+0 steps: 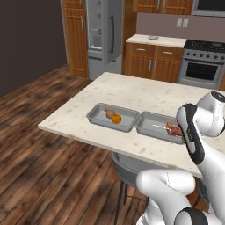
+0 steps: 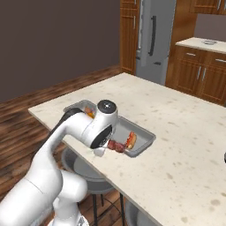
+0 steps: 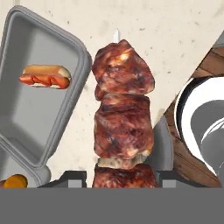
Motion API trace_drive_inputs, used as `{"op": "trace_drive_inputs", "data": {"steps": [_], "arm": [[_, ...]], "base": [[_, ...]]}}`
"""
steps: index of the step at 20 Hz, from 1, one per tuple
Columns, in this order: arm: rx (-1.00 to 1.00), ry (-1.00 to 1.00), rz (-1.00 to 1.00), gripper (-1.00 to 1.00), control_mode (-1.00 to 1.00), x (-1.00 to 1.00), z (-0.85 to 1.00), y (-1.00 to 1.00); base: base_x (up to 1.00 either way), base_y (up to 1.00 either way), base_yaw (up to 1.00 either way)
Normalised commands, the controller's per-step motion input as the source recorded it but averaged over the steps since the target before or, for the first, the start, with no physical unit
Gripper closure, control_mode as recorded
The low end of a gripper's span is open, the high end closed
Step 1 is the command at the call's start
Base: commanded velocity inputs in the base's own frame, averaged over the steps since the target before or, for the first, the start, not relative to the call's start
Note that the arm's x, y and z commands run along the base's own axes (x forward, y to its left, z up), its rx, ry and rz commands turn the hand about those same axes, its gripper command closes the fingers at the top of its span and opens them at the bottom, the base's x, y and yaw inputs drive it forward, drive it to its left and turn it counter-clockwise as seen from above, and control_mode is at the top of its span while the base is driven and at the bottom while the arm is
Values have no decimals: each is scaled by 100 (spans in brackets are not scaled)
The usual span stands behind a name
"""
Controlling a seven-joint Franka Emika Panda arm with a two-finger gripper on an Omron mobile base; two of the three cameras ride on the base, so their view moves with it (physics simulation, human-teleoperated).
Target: Place the cold items (orange and onion) from the fridge in one tupperware on the dining counter. Place the warm items (kebab skewer and hot dog) in the stove area in another tupperware.
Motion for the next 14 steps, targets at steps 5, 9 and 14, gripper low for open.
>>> {"op": "trace_drive_inputs", "data": {"steps": [5, 9, 14], "arm": [[5, 1, 6, 100, -100, 67, 16, -15], [0, 0, 1, 100, -100, 62, -1, -11], [-1, 1, 0, 100, -100, 53, -19, -16]], "base": [[0, 0, 0], [0, 0, 0], [0, 0, 0]]}}
